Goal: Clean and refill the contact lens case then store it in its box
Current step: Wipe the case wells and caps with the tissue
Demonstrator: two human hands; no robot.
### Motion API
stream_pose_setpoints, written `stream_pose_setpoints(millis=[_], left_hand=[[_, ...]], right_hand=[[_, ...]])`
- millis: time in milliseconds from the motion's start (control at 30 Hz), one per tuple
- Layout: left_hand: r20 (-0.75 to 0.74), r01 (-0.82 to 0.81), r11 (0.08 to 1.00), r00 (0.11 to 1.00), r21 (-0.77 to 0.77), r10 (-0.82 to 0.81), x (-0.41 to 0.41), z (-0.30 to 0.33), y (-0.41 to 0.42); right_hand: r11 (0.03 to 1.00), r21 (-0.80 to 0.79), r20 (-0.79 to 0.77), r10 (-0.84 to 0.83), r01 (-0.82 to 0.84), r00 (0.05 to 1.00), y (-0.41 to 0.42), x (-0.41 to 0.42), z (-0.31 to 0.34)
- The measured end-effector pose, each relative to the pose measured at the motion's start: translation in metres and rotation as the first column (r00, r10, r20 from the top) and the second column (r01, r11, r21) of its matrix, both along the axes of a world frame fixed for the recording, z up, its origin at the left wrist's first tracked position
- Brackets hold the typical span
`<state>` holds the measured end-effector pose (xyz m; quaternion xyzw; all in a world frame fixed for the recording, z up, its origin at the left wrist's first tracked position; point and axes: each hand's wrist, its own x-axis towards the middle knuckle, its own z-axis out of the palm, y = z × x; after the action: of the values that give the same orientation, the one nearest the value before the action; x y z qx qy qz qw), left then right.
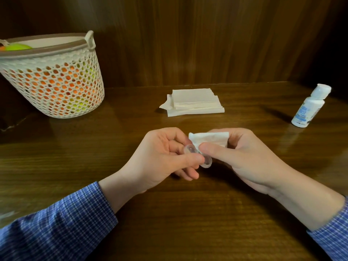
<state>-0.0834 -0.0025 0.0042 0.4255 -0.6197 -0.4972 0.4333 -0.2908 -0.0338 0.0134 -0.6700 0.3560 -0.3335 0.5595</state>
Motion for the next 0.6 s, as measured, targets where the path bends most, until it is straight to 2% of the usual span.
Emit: stream_pose_setpoints(millis=[100, 200, 300, 433, 600], left_hand=[[0.007, 0.002, 0.999, 1.0, -0.033, -0.001, -0.0003, -0.0012, 0.0011], [0.014, -0.015, 0.999, 1.0, -0.045, 0.016, 0.0016, -0.0026, 0.0012], [0.003, -0.002, 1.0, 1.0, -0.016, 0.002, 0.0019, -0.0023, 0.0012], [-0.075, 0.025, 0.999, 0.997, 0.046, -0.022, 0.0025, -0.0006, -0.0011], [-0.125, 0.115, 0.985, 0.987, 0.131, -0.098, 0.0039, 0.0001, -0.003]], right_hand=[[0.997, -0.058, -0.073, 0.037, -0.041, 0.997, -0.0026, -0.0039, 0.0016], [0.994, -0.027, -0.068, 0.103, -0.105, 0.992, -0.005, -0.0081, 0.0022], [0.992, 0.017, -0.019, 0.123, -0.123, 0.992, -0.0073, -0.0085, -0.0019], [0.986, 0.128, 0.141, 0.091, -0.11, 0.986, -0.0088, -0.0074, -0.0042], [0.981, 0.13, 0.173, 0.121, -0.144, 0.978, -0.0099, -0.0074, -0.0062]])
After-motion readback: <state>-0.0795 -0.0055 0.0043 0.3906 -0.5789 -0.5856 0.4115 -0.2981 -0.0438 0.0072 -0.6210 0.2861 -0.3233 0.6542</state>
